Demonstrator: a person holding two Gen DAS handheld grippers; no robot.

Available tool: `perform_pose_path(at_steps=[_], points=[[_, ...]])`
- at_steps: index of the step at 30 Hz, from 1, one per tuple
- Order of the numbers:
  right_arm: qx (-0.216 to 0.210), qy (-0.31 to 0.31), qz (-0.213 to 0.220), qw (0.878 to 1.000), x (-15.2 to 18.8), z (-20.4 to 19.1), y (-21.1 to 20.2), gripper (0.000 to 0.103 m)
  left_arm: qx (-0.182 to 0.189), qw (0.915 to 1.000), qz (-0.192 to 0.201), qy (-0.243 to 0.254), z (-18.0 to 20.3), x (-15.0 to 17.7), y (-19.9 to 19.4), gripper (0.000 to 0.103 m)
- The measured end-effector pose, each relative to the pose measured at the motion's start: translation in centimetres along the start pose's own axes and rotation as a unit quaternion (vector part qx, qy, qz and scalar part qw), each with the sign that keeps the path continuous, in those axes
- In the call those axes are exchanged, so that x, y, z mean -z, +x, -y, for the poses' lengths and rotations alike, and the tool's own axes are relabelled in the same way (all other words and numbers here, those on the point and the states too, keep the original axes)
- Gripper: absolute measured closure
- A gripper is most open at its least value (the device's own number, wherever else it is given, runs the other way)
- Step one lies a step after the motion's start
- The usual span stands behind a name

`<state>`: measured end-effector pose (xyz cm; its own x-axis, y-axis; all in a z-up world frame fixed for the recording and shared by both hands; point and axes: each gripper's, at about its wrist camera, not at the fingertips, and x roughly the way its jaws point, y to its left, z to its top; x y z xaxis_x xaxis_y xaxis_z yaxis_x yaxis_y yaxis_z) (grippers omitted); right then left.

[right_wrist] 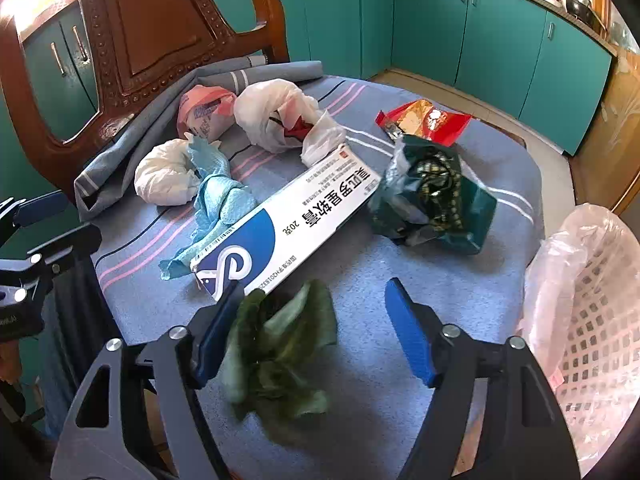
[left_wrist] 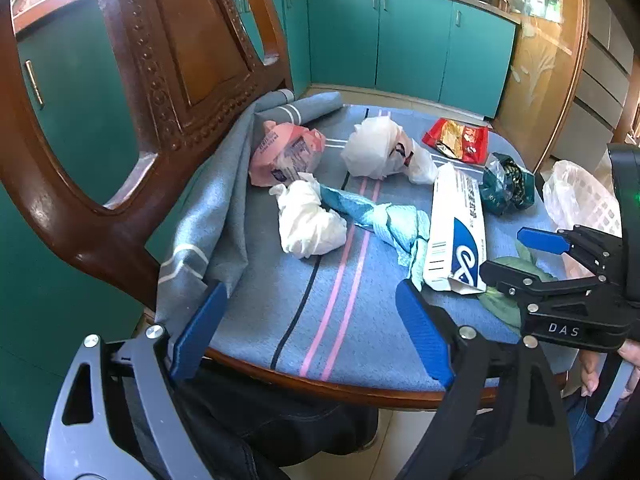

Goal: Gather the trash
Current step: 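Grasp the green cloth on the chair seat with the right tool, then lift the green cloth above the seat with the right tool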

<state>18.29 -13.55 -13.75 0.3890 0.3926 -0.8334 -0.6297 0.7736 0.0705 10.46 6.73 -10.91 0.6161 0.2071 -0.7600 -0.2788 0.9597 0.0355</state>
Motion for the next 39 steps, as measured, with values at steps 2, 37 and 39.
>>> perform_pose_path(at_steps=[2,37,39], points=[[-0.003,0.002,0.000,1.000,0.0,0.0,0.0,0.029,-0.001,1.0000,-0.002,0.001,0.1,0.1,0.1,0.016],[0.020,-0.078,-0.049,0.996,1.9,-1.8,0.5,0.052,-0.009,0.9997,-0.015,-0.014,-0.9,0.9,1.1,0.015],[0.016,-0.076,-0.049,0.996,1.8,-1.8,0.4,0.064,-0.009,0.9998,-0.016,-0.012,-0.7,0.9,1.2,0.015]])
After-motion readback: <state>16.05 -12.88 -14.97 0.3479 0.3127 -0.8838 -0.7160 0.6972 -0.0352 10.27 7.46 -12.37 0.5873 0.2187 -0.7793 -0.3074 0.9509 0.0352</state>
